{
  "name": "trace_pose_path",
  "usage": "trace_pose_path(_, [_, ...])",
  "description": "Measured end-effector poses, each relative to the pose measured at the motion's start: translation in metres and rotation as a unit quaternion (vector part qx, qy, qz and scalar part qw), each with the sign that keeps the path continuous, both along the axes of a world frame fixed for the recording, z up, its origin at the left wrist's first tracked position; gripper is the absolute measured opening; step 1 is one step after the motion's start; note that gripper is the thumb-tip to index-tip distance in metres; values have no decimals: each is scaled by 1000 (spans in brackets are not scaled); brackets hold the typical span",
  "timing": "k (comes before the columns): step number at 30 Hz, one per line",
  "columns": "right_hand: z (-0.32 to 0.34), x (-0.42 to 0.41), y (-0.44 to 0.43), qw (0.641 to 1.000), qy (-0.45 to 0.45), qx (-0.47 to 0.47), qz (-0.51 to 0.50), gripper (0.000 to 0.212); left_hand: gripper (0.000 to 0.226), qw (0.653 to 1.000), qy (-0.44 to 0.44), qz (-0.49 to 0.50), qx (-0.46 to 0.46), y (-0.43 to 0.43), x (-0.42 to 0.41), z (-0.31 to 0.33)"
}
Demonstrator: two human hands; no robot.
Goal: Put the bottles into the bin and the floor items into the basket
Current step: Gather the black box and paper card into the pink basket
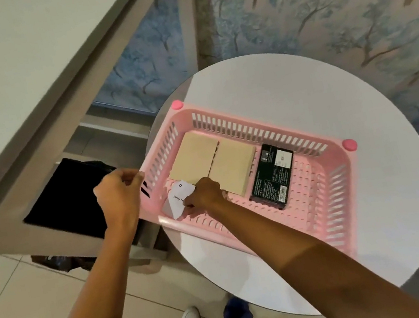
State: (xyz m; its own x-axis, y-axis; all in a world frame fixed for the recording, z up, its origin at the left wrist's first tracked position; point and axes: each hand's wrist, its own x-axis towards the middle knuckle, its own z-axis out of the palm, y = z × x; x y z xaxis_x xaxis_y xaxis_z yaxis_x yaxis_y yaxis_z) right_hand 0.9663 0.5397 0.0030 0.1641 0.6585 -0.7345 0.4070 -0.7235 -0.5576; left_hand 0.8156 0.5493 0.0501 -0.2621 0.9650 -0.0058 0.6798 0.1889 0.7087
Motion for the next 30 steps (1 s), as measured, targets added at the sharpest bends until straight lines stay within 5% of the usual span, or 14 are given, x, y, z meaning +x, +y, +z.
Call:
trace_pose_path(5, [-10,-15,-3,994,-75,64,41,61,21,1000,-6,8,2,-1,1,0])
trace_pose_path(18, [52,2,-35,946,-71,311,59,22,17,995,5,-73,65,-41,-13,6])
trace_pose_path(22, [79,-36,-56,901,-103,410,92,21,11,991,8,-100,85,-66,-34,13])
trace_pose_path(30, [69,-175,-103,742,-190,530,363,9,5,990,2,-101,94,-137,-163,-4])
